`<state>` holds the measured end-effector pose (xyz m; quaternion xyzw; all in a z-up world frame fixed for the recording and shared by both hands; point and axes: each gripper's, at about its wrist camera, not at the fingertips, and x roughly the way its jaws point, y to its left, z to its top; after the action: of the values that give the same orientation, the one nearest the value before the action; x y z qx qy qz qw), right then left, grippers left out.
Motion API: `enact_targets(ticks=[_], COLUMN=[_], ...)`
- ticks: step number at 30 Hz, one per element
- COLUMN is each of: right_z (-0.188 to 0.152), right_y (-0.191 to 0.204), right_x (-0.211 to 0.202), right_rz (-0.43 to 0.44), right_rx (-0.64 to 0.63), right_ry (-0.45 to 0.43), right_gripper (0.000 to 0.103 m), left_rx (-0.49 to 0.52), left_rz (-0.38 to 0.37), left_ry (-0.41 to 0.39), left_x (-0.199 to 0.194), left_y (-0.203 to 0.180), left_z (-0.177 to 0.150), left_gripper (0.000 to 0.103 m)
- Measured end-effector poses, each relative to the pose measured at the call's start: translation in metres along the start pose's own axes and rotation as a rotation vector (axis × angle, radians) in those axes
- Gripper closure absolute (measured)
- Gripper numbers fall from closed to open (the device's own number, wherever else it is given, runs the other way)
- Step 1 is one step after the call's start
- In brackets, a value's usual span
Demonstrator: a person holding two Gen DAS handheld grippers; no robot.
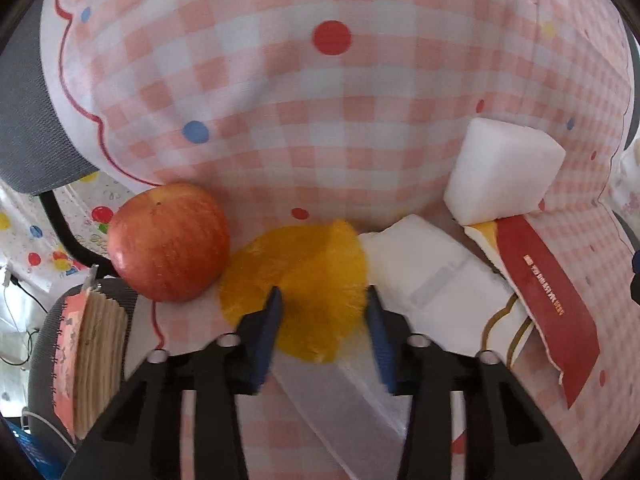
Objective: Collect trash
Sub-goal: 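Grasp the yellow round sponge with the left gripper while the right approaches the white paper bag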
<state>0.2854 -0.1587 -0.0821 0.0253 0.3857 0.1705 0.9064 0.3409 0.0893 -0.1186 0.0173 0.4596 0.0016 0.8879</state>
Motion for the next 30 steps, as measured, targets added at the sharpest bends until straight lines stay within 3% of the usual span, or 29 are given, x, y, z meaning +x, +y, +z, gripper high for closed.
enact_targets(ticks=[4,6,9,14,17,21,28,30], right_z=[-0.002,-0.003,-0.005,-0.013,-0.016,-0.016,-0.011,-0.009], right_y=[-0.002,-0.002,-0.001,0.016,0.029,0.038,0.027,0.023], right_x=[-0.012,-0.019,-0.025,-0.023,-0.020,-0.018,-0.012,-0.009], right_rz=[-0.008,-0.011,-0.009,0.011,0.021,0.033,0.023,0.020], right_rx=[0.003,-0.007,-0.014,-0.042,-0.061,-0.062,-0.044,-0.040], right_ry=[-0.013,-0.022,-0.020,0.008,0.018,0.017,0.021,0.022], right_gripper=[0.059,0.059,0.059,0.059,0.057,0.056,0.055,0.054], left_rx=[-0.012,-0.015,-0.011,-0.034,-0.041,0.037,0.103,0.115], left_rz=[0.000,-0.010,-0.013,-0.033,-0.096,-0.054,-0.039,-0.053], left_ry=[-0.063,-0.142,-0.267,-0.323,-0.273,-0.226,-0.135,-0.103], left_x=[-0.021,-0.048,-0.097,-0.138,-0.134,-0.103,-0.044,-0.031], left_y=[0.011,0.014,0.018,0.025,0.024,0.003,-0.019,-0.023], left_z=[0.001,0.000,-0.009,-0.035,-0.046,-0.045,-0.025,-0.020], left_gripper=[0.093,0.101,0.103,0.103,0.098,0.063,0.060,0.048])
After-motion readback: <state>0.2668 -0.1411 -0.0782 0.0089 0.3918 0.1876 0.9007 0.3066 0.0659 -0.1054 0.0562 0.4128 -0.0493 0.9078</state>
